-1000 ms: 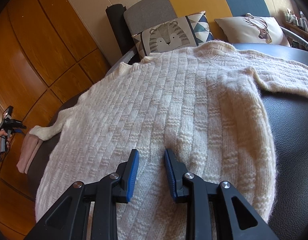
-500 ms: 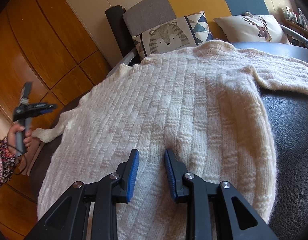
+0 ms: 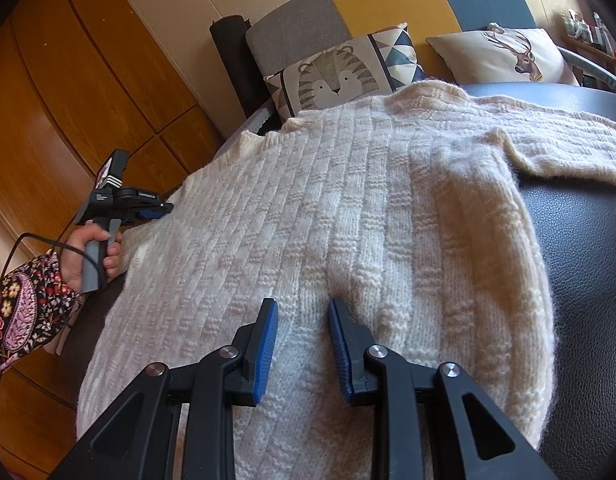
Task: Fold clothes
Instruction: 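Press the sweater body flat with both open grippers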
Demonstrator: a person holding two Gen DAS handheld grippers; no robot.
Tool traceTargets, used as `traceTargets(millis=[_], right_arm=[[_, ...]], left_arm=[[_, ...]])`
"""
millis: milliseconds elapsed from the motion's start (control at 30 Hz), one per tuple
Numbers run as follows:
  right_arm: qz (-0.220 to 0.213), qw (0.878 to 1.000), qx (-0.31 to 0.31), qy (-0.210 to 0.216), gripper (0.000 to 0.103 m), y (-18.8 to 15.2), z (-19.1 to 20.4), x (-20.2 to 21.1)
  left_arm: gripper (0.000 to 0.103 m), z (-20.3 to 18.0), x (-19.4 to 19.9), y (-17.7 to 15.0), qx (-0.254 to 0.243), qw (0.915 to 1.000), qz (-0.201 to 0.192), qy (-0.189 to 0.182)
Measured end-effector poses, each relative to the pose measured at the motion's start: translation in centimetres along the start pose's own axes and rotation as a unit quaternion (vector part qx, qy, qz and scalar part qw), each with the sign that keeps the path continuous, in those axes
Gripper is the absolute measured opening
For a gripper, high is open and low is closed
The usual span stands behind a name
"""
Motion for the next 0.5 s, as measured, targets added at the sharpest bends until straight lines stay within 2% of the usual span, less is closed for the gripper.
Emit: traceTargets(millis=[100,233,300,400,500], right_arm=[[-0.001,1.0,-0.002,0.002,0.026,0.0,-0.1,0.0],[-0.001,1.0,-0.001,-0.001,0.024,-0.1,-0.1,0.1],[-0.002,1.0,-0.002,0.0,0.024,-0.2,-0.1,0.1],[-0.003,1.0,-0.005,0.001,0.023,-0.3,-0.1,0.2],[-0.004,1.0,-0.008,0.004,0.023,-0.3,-0.2,0.2]], left_arm=[[0.028,-0.4,-0.5,0.2,-0.024,0.999,-0.028,0.027],[0.029,-1.0,-0.7,-0.4,-0.049,0.9931,-0.086,0.063],[0.029,-1.4,-0.9,-0.6,-0.061,0.9899,-0.099,0.08],[0.029,-2.0,-0.3,-0.8,-0.092,0.9853,-0.094,0.109],[0.029,-2.3,1.9,-1.9,-0.117,0.983,-0.091,0.108]])
Point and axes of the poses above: each gripper's, at about its wrist camera, not at the fingertips, and x roughly against the way its jaws point, z to its left, y to its top, the point moved 4 cm from there along -x, roughly the way its jaws point, and after that the axes turned 8 degrees about x, right-handed, at the moved point
